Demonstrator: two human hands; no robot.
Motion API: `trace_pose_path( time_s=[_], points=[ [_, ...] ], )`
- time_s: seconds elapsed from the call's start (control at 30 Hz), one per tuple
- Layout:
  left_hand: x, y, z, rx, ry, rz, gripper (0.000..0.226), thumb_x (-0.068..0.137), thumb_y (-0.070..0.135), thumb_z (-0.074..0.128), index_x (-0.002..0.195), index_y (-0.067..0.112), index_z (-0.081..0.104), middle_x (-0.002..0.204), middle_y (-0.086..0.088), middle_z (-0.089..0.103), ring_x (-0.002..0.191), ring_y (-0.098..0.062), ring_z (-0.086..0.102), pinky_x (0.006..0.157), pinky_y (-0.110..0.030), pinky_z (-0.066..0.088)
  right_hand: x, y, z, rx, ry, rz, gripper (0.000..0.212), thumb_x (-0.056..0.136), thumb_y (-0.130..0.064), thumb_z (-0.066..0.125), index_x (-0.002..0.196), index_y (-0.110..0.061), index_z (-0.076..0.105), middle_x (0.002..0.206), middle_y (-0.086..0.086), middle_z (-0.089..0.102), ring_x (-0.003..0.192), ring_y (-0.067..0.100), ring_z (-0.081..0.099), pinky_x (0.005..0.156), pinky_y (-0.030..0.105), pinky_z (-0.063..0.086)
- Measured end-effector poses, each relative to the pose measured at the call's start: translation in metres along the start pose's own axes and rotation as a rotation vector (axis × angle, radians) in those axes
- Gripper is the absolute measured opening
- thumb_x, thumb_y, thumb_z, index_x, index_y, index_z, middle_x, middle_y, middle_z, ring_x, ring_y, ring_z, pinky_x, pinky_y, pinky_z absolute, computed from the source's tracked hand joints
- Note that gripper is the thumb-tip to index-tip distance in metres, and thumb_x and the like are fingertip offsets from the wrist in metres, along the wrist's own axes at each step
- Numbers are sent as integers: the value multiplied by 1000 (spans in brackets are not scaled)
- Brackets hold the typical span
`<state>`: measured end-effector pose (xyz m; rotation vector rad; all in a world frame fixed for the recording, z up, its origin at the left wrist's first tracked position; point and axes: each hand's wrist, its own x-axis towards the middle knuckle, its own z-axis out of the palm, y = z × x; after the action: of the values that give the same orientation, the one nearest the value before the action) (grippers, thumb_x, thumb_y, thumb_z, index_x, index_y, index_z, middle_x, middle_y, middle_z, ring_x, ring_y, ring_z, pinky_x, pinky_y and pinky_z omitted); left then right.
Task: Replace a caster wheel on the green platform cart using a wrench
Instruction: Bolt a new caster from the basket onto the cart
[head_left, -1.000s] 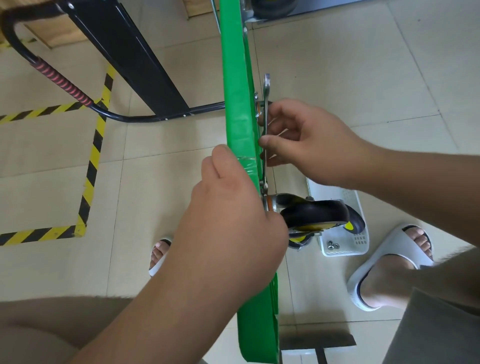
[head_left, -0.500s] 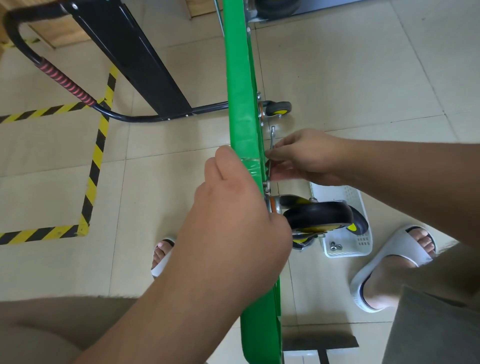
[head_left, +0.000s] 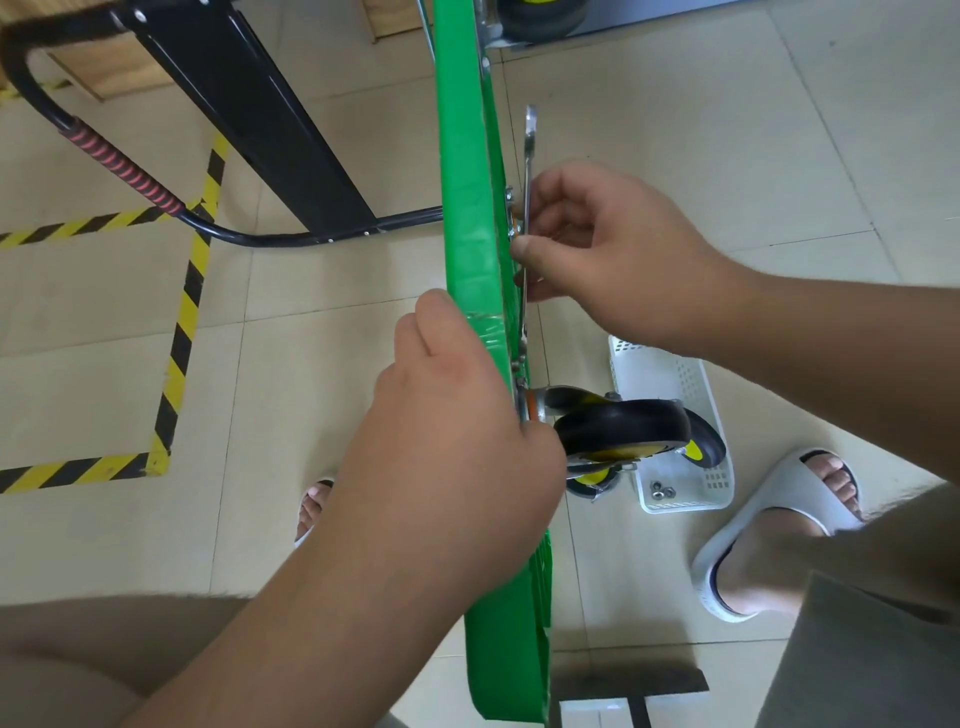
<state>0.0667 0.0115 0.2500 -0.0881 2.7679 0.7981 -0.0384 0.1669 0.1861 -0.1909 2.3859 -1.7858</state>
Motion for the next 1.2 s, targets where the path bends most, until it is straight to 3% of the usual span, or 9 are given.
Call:
trace_pose_path(
  time_s=[0.2,0.5,0.7,0.97,1.2],
  points=[
    [-1,1,-1,-2,-11,-5,46,87,29,68,113,26,31,99,5,41,81,-25,56,57,-37,42,-31,-4,-3,-171,-60,-197,23,93,-20,69,112,-11,59,98,1,69,91,21,70,81,48,59],
    [-1,3,-2,16,-21,-27,45,86,30,69,110,28,30,98,8,40,81,-20,55,55,-34,37,-26,11,5,-53,-40,-122,24,92,-24,68,112,-14,59,100,2,69,90,25,71,82,52,59],
    [0,2,-2,-4,-22,-24,44,88,30,67,113,28,30,98,6,41,81,-22,57,56,-34,40,-14,18,10,84,-84,63,20,97,-11,68,114,-6,60,100,18,70,88,34,75,79,45,64],
    [0,0,-1,-20,-21,-19,45,88,29,68,114,28,31,99,6,42,81,-22,57,58,-36,44,-2,20,10,269,-107,301,25,96,-12,69,118,-3,61,109,31,68,87,36,72,79,43,64],
    [0,0,-1,-2,-22,-19,47,88,32,69,114,28,31,100,8,42,81,-20,56,57,-33,41,10,34,11,361,-160,515,32,98,-12,66,123,5,58,123,29,66,106,43,70,77,39,64]
  ],
)
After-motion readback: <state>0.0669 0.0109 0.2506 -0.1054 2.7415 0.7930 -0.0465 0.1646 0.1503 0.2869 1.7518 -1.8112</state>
